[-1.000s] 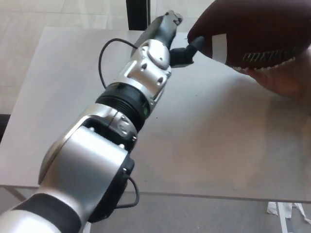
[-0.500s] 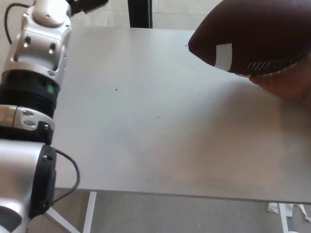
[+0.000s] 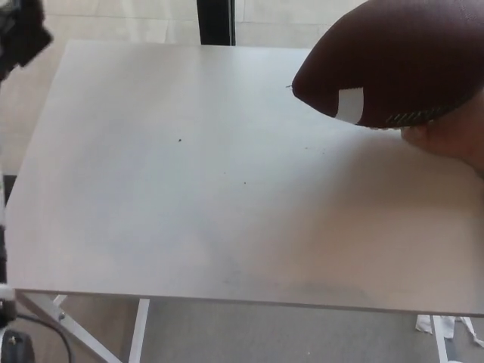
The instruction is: The robot uses both its hands to grab the left and right ends of a football kept in the middle of the desk infront of it, lifts it up and places it in the palm of a person
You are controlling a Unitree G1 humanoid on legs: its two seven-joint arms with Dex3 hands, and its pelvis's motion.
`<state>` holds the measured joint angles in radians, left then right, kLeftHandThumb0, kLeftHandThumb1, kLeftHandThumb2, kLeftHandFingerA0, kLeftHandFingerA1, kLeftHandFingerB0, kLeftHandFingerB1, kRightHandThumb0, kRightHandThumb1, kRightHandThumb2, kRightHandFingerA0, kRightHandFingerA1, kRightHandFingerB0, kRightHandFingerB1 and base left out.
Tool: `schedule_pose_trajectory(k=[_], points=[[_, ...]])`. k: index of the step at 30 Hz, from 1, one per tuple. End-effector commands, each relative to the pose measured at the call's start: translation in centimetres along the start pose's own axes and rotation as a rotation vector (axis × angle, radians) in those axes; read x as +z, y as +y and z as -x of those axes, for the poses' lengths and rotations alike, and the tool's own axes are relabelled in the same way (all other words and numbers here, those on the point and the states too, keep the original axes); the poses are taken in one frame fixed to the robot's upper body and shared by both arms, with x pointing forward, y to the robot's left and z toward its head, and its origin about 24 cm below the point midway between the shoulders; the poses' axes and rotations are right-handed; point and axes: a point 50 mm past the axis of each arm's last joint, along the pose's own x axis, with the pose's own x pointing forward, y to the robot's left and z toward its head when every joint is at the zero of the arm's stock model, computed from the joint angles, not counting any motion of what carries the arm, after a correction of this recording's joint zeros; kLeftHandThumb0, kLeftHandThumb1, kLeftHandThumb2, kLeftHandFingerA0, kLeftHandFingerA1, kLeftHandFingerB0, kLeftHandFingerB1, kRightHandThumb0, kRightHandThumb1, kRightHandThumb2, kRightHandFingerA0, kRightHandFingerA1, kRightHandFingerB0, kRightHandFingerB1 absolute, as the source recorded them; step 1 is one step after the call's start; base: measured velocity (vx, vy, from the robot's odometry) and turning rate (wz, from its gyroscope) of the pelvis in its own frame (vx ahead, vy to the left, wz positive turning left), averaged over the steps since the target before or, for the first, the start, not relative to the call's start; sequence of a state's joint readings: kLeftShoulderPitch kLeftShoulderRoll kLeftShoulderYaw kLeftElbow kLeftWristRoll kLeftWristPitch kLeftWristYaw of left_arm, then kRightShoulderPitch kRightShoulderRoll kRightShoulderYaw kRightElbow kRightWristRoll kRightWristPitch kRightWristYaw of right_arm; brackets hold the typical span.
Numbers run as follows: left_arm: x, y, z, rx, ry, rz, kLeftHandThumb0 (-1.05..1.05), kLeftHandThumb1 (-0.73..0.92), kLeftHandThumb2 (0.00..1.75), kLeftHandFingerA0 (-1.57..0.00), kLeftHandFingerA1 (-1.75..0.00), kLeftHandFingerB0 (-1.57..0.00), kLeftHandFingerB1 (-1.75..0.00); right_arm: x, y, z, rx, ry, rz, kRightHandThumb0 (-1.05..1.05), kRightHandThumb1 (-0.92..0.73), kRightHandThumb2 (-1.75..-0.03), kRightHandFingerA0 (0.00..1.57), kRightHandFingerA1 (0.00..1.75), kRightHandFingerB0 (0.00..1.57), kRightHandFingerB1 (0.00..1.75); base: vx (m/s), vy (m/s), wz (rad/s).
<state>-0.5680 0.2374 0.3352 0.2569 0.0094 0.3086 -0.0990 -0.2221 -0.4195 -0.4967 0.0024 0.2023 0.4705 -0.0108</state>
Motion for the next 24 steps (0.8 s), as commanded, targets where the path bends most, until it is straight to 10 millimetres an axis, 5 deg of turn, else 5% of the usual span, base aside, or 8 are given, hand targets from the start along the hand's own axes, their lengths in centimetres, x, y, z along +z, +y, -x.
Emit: schedule_pose_trajectory(k=[1, 10, 11, 15, 16, 18, 22, 24], points=[[-3.3, 16.2, 25.4, 0.434, -0.039, -0.094, -0.84, 0.92, 0.74, -0.46, -0.66, -0.23, -0.46, 0.1, -11.1, 16.5, -0.388, -0.34, -0.115, -0.68, -0.83, -0.65, 0.88, 0.96, 0.49, 0.6, 0.0, 0.0, 0.0], [-10.0, 23.9, 36.3, 0.795, 0.142, -0.049, -0.88, 0.7, 1.06, -0.55, -0.76, -0.29, -0.61, -6.7, -15.6, 22.1, -0.556, -0.224, 0.106, -0.59, -0.77, -0.63, 0.66, 0.96, 0.37, 0.79, 0.0, 0.0, 0.0], [-10.3, 24.5, 37.2, 0.868, 0.178, -0.057, -0.76, 0.91, 0.67, -0.57, -0.9, -0.27, -0.61, -7.8, -16.1, 22.6, -0.576, -0.2, 0.113, -0.6, -0.73, -0.62, 0.61, 1.02, 0.36, 0.78, 0.0, 0.0, 0.0], [-11.3, 25.7, 39.8, 1.07, 0.301, -0.069, -0.71, 0.92, 0.69, -0.44, -0.93, -0.2, -0.54, -11.3, -17.4, 24.0, -0.667, -0.064, 0.15, -0.59, -0.75, -0.62, 0.38, 1.08, 0.31, 0.81, 0.0, 0.0, 0.0], [-11.6, 25.6, 40.2, 1.098, 0.329, -0.072, -0.71, 0.75, 1.06, -0.48, -0.85, -0.15, -0.56, -12.1, -17.5, 24.2, -0.712, -0.009, 0.16, -0.59, -0.77, -0.63, 0.38, 1.16, 0.29, 0.86, 0.0, 0.0, 0.0], [-11.3, 23.5, 40.0, 1.056, 0.423, -0.124, -0.67, 0.92, 0.74, -0.21, -1.12, 0.0, -0.53, -14.0, -17.5, 24.0, -0.806, 0.145, 0.128, -0.57, -0.68, -1.06, 0.78, 1.18, 0.43, 0.84, 0.0, 0.0, 0.0], [-15.6, 25.0, 36.3, 1.05, 0.632, -0.007, -0.78, 0.71, 1.03, -0.39, -0.81, -0.08, -0.52, -14.6, -15.4, 21.9, -0.785, 0.375, 0.13, -0.65, -0.89, -0.71, 0.78, 1.6, 0.17, 1.04, 0.0, 0.0, 0.0], [-16.4, 25.2, 34.8, 1.021, 0.661, 0.011, -0.76, 0.87, 0.66, -0.35, -0.9, -0.09, -0.51, -14.2, -14.3, 21.0, -0.731, 0.46, 0.163, -0.7, -0.92, -0.66, 0.33, 1.39, 0.03, 0.94, 0.0, 0.0, 0.0]])
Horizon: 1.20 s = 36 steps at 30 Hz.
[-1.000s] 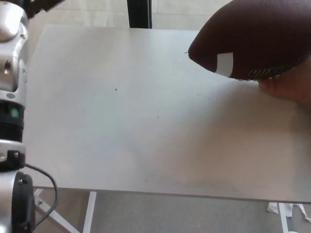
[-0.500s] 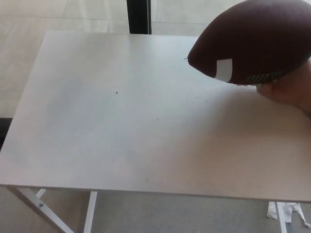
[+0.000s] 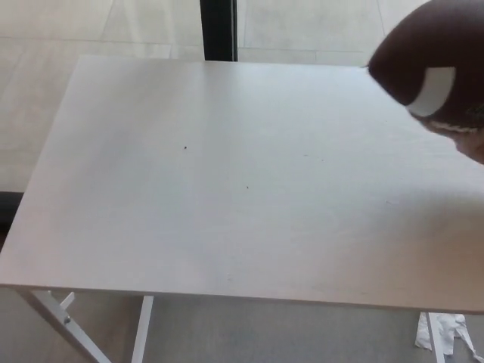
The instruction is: The robot uses both its hands to grab the left and right ends of a football kept in the middle of the desk infront of it, lifts it up and places it in the palm of a person
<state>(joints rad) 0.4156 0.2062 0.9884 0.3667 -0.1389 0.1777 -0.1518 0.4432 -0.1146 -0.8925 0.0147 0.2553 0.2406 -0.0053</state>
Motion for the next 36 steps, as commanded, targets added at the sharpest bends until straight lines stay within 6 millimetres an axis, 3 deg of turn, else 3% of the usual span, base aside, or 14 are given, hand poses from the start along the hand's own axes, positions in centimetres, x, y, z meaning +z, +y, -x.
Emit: schedule_pose_trajectory(k=[1, 2, 6, 8, 9, 15, 18, 23, 26, 27, 30, 31, 35, 36], points=[[0.3, 5.7, -1.1, 0.218, -0.025, 0.133, -0.73, 0.88, 0.66, -0.41, -0.85, -0.07, -0.51, -1.0, -2.9, 1.9, -0.304, 0.088, 0.08, -0.33, -0.67, -1.19, 0.26, 0.74, 0.14, 0.64, 0.0, 0.0, 0.0], [0.9, 4.6, -1.4, 0.179, -0.02, 0.126, -0.73, 0.89, 0.67, -0.36, -0.86, -0.07, -0.52, -0.7, -2.2, 1.3, -0.341, 0.141, 0.019, -0.61, -0.84, -0.64, 0.38, 1.45, 0.14, 0.94, 0.0, 0.0, 0.0], [1.7, 0.5, -2.7, -0.053, 0.081, -0.102, -0.75, 0.87, 0.65, -0.31, -0.85, -0.19, -0.51, 0.2, 0.1, -3.2, -0.325, 0.27, -0.188, -0.69, -0.76, -0.62, 0.84, 1.48, 0.13, 0.48, 0.0, 0.0, 0.0], [0.5, -0.2, -3.0, -0.126, 0.156, -0.109, -0.77, 0.82, 0.64, -0.28, -0.84, -0.14, -0.53, 1.0, 0.8, -4.6, -0.311, 0.311, -0.294, -0.71, -0.54, -0.94, 0.7, 1.18, 0.0, 0.41, 0.0, 0.0, 0.0], [-0.2, -0.4, -3.1, -0.143, 0.189, -0.108, -0.75, 0.83, 0.65, -0.31, -0.84, -0.11, -0.53, 1.4, 1.0, -5.1, -0.299, 0.334, -0.362, -0.61, -0.75, -0.72, 0.5, 1.41, 0.05, 0.0, 0.0, 0.0, 0.0], [-2.1, -0.8, -2.7, -0.302, 0.3, -0.321, -0.76, 0.85, 0.65, -0.25, -0.78, -0.15, -0.51, 0.4, -0.6, -5.6, -0.29, 0.336, -0.297, -0.49, -0.71, -0.61, 0.7, 1.69, 0.2, 0.56, 0.0, 0.0, 0.0], [-2.1, 0.8, -2.6, -0.212, 0.283, -0.321, -0.73, 0.86, 0.66, -0.46, -0.78, -0.2, -0.56, 0.0, -1.8, -5.1, -0.16, 0.242, -0.186, -0.57, -0.58, -0.83, 0.82, 1.28, 0.12, 0.48, 0.01, -0.001, 0.02], [-1.8, 2.4, -2.6, -0.113, 0.214, -0.208, -0.7, 0.82, 0.64, -0.57, -0.76, -0.32, -0.54, -1.7, -3.3, -4.7, -0.113, 0.245, -0.091, -0.55, -0.56, -0.8, 0.93, 1.33, 0.15, 0.48, 0.0, 0.0, 0.0], [-1.6, 1.8, -2.6, -0.065, 0.1, -0.164, -0.65, 0.75, 0.63, -0.79, -0.71, -0.49, -0.55, -1.8, -3.3, -4.5, -0.042, 0.243, -0.048, -0.59, -0.68, -0.61, 0.14, 0.59, 0.07, 0.36, 0.0, 0.0, 0.0], [-1.6, 1.8, -2.5, -0.044, 0.068, -0.14, -0.66, 0.76, 0.63, -0.84, -0.68, -0.54, -0.53, -1.8, -3.4, -4.5, -0.012, 0.241, 0.016, -0.38, -0.47, -1.03, 0.0, 0.52, 0.0, 0.52, 0.0, 0.0, 0.0], [-1.6, 2.0, -2.2, -0.032, 0.039, -0.143, -0.68, 0.78, 0.63, -0.81, -0.7, -0.54, -0.53, -1.9, -3.5, -4.2, 0.008, 0.247, 0.061, -0.38, -0.43, -1.0, 0.0, 0.52, 0.0, 0.52, 0.0, 0.0, 0.0], [-1.5, 1.9, -2.3, -0.038, 0.041, -0.104, -0.68, 0.78, 0.63, -0.78, -0.68, -0.5, -0.52, -1.8, -3.4, -4.1, 0.025, 0.246, 0.106, -0.78, -0.53, -0.91, 0.0, 0.51, 0.02, 0.41, 0.0, 0.0, 0.0], [-1.8, 1.1, -2.7, -0.126, 0.117, -0.101, -0.75, 0.83, 0.64, -0.67, -0.73, -0.32, -0.54, -1.6, -3.0, -4.0, 0.107, 0.23, 0.128, -0.39, -0.41, -1.0, 0.0, 0.53, 0.0, 0.52, 0.0, 0.0, 0.0], [-1.8, 1.2, -2.7, -0.133, 0.127, -0.11, -0.76, 0.83, 0.65, -0.69, -0.75, -0.29, -0.55, -1.7, -3.1, -3.8, 0.109, 0.233, 0.141, -0.74, -0.52, -0.89, 0.05, 0.56, 0.02, 0.43, 0.0, 0.0, 0.0]])
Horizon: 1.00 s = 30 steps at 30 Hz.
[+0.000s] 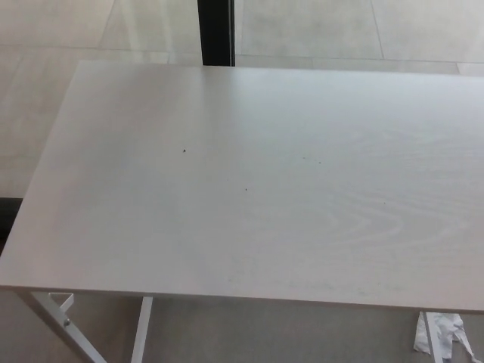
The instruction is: The robot uses both its hands to grab the left and right ends of a football kept in the middle of the desk infront of it, lifts it up and places it in the palm of a person
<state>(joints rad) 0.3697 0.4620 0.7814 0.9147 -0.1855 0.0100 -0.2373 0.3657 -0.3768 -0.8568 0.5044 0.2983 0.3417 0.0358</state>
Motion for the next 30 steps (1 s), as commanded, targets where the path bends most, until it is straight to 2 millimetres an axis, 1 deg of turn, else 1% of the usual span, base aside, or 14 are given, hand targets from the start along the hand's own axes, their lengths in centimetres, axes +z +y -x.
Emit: schedule_pose_trajectory(k=[1, 5, 9, 10, 12, 13, 14, 19, 20, 21, 22, 28, 29, 30], points=[[1.0, 0.1, 0.0, -0.044, -0.068, 0.027, -0.77, 0.83, 0.65, -0.65, -0.76, -0.29, -0.55, 1.6, -0.2, 0.4, 0.134, -0.1, 0.128, -0.77, -0.52, -0.91, 0.01, 0.53, 0.03, 0.37, 0.0, 0.0, 0.0], [1.4, -0.2, -0.3, -0.066, -0.078, 0.046, -0.79, 0.84, 0.65, -0.62, -0.76, -0.26, -0.54, 1.7, 0.1, 0.3, 0.157, -0.109, 0.144, -0.74, -0.69, -0.61, 0.07, 0.53, 0.06, 0.33, 0.0, 0.0, 0.0], [1.4, 0.0, -0.2, -0.092, -0.086, 0.059, -0.8, 0.82, 0.64, -0.58, -0.75, -0.31, -0.53, 1.4, 0.3, 0.3, 0.213, -0.112, 0.177, -0.8, -0.56, -0.91, 0.04, 0.52, 0.03, 0.43, 0.0, 0.0, 0.0], [1.5, -0.1, -0.1, -0.1, -0.092, 0.059, -0.78, 0.64, 1.04, -0.58, -0.76, -0.31, -0.6, 1.5, 0.4, 0.4, 0.223, -0.115, 0.185, -0.78, -0.56, -0.92, 0.03, 0.52, 0.02, 0.42, 0.0, 0.0, 0.0], [1.7, -0.3, -0.2, -0.109, -0.096, 0.054, -0.79, 0.82, 0.65, -0.64, -0.73, -0.36, -0.52, 1.8, 0.8, 0.5, 0.239, -0.126, 0.211, -0.4, -0.41, -1.01, 0.0, 0.52, 0.0, 0.52, 0.0, 0.0, 0.0], [1.7, -0.3, -0.2, -0.109, -0.094, 0.052, -0.77, 0.63, 1.03, -0.63, -0.75, -0.34, -0.59, 1.9, 0.8, 0.6, 0.239, -0.118, 0.204, -0.4, -0.41, -1.01, 0.0, 0.52, 0.0, 0.52, 0.0, 0.0, 0.0], [1.5, -0.3, -0.2, -0.113, -0.091, 0.038, -0.79, 0.84, 0.65, -0.64, -0.7, -0.36, -0.5, 1.8, 0.7, 0.7, 0.244, -0.12, 0.203, -0.75, -0.71, -0.62, 0.14, 0.5, 0.09, 0.36, 0.0, 0.0, 0.0], [1.7, -0.3, -0.2, -0.114, -0.103, 0.04, -0.81, 0.83, 0.64, -0.67, -0.71, -0.36, -0.53, 2.0, 0.7, 0.4, 0.235, -0.111, 0.205, -0.72, -0.72, -0.62, 0.18, 0.52, 0.1, 0.34, 0.0, 0.0, 0.0], [1.9, -0.4, -0.3, -0.118, -0.105, 0.042, -0.81, 0.83, 0.65, -0.66, -0.7, -0.35, -0.51, 2.0, 0.8, 0.3, 0.234, -0.113, 0.214, -0.78, -0.57, -0.93, 0.18, 0.57, 0.05, 0.42, 0.0, 0.0, 0.0], [1.9, -0.4, -0.3, -0.121, -0.107, 0.066, -0.78, 0.64, 1.03, -0.61, -0.74, -0.32, -0.58, 2.0, 0.9, 0.3, 0.227, -0.117, 0.218, -0.77, -0.57, -0.93, 0.19, 0.57, 0.03, 0.42, 0.0, 0.0, 0.0], [2.1, -0.5, -0.3, -0.124, -0.121, 0.055, -0.81, 0.83, 0.65, -0.66, -0.7, -0.36, -0.52, 2.0, 0.8, 0.7, 0.238, -0.133, 0.224, -0.75, -0.71, -0.62, 0.19, 0.51, 0.1, 0.36, 0.0, 0.0, 0.0], [2.0, -0.3, -0.2, -0.132, -0.119, 0.023, -0.81, 0.78, 0.64, -0.64, -0.69, -0.35, -0.52, 1.9, 0.6, 1.0, 0.251, -0.136, 0.263, -0.78, -0.72, -0.62, 0.19, 0.48, 0.11, 0.34, 0.0, 0.0, 0.0], [2.1, -0.3, -0.1, -0.133, -0.122, 0.023, -0.8, 0.74, 0.62, -0.64, -0.72, -0.37, -0.53, 1.7, 0.5, 1.0, 0.242, -0.138, 0.259, -0.8, -0.56, -0.93, 0.16, 0.54, 0.06, 0.44, 0.0, 0.0, 0.0], [2.0, -0.2, -0.1, -0.14, -0.118, 0.032, -0.72, 0.53, 0.94, -0.62, -0.76, -0.33, -0.59, 1.8, 0.5, 1.1, 0.239, -0.152, 0.234, -0.86, -0.59, -0.92, 0.29, 0.59, 0.11, 0.45, 0.0, 0.0, 0.0]])
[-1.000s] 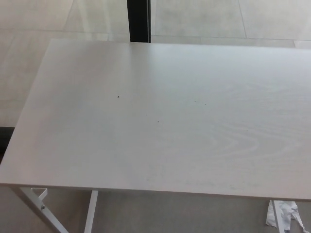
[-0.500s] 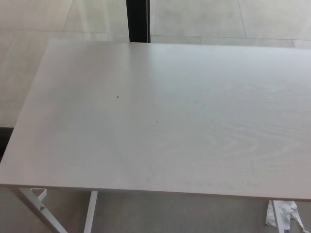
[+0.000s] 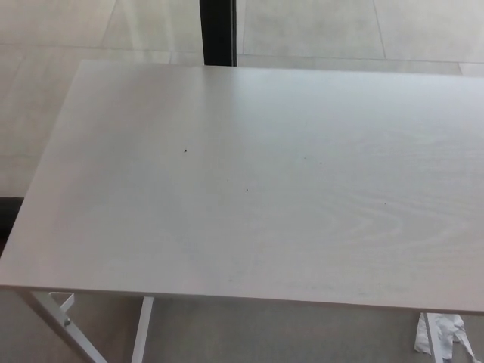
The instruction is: The robot uses both its hands to grab the left and right ends of a football kept in the middle of the desk infront of it, lifts it up and places it in the palm of a person
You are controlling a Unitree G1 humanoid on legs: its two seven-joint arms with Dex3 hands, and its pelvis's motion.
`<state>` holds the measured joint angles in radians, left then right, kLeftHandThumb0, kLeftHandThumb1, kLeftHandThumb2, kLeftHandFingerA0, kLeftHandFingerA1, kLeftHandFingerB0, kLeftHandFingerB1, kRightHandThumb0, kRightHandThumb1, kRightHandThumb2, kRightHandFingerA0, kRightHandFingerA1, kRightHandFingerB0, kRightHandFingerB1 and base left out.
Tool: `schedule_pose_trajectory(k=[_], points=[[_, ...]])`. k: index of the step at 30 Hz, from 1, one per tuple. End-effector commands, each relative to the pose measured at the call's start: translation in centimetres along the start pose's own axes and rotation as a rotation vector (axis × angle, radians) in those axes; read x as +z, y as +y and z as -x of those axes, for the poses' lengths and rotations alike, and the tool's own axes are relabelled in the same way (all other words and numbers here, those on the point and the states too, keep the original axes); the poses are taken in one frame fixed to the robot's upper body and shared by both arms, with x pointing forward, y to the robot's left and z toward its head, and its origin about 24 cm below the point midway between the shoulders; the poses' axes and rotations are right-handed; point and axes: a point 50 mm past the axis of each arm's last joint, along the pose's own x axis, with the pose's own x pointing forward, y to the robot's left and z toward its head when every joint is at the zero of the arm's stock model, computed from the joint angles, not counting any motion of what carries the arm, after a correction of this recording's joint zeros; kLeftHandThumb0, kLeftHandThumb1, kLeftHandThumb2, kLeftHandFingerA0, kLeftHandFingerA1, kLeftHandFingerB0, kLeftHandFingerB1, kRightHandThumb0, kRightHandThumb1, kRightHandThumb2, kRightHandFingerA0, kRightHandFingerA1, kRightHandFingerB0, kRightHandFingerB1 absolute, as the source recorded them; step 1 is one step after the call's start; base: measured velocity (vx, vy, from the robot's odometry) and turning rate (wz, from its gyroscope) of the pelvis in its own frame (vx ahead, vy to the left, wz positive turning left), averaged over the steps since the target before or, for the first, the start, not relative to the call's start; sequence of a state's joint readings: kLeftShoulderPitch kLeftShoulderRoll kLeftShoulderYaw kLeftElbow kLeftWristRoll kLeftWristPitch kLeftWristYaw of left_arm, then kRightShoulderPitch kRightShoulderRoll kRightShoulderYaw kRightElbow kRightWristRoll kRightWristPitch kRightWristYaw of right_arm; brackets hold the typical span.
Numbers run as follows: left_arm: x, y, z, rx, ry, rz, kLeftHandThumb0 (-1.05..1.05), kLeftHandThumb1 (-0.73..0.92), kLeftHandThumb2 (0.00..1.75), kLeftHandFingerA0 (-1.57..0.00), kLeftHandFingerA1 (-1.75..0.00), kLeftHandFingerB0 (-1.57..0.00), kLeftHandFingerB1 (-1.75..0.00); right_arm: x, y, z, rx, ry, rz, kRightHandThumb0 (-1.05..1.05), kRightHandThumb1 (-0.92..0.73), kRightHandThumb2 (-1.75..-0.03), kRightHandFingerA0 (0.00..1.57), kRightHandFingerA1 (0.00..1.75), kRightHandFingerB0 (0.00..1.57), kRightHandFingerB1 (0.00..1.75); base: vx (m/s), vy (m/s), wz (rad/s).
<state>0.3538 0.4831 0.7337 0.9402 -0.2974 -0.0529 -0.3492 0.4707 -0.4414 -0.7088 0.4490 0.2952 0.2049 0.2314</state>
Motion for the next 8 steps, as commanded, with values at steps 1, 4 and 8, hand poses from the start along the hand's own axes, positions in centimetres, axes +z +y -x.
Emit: schedule_pose_trajectory(k=[1, 4, 8], points=[[1.69, 0.24, -0.23, -0.015, -0.055, -0.019, -0.72, 0.53, 0.94, -0.62, -0.76, -0.33, -0.59, 0.81, 0.0, 0.03, -0.007, -0.054, 0.003, -0.86, -0.59, -0.92, 0.29, 0.59, 0.11, 0.45, 0.0, 0.0, 0.0], [1.6, 0.22, -0.39, 0.013, -0.02, -0.054, -0.47, 0.5, 0.55, -0.76, -0.74, -0.51, -0.53, 0.57, -0.49, -0.18, -0.079, -0.084, -0.079, -0.64, -0.52, -0.9, 0.58, 0.65, 0.33, 0.5, 0.0, 0.0, 0.0], [1.38, 0.52, -0.39, 0.0, -0.022, -0.03, -0.56, 0.41, 0.55, -0.79, -0.72, -0.56, -0.54, 0.71, -0.77, -0.33, -0.116, -0.101, -0.063, -0.6, -0.47, -0.87, 1.05, 1.09, 0.35, 0.51, 0.0, 0.0, 0.0]])
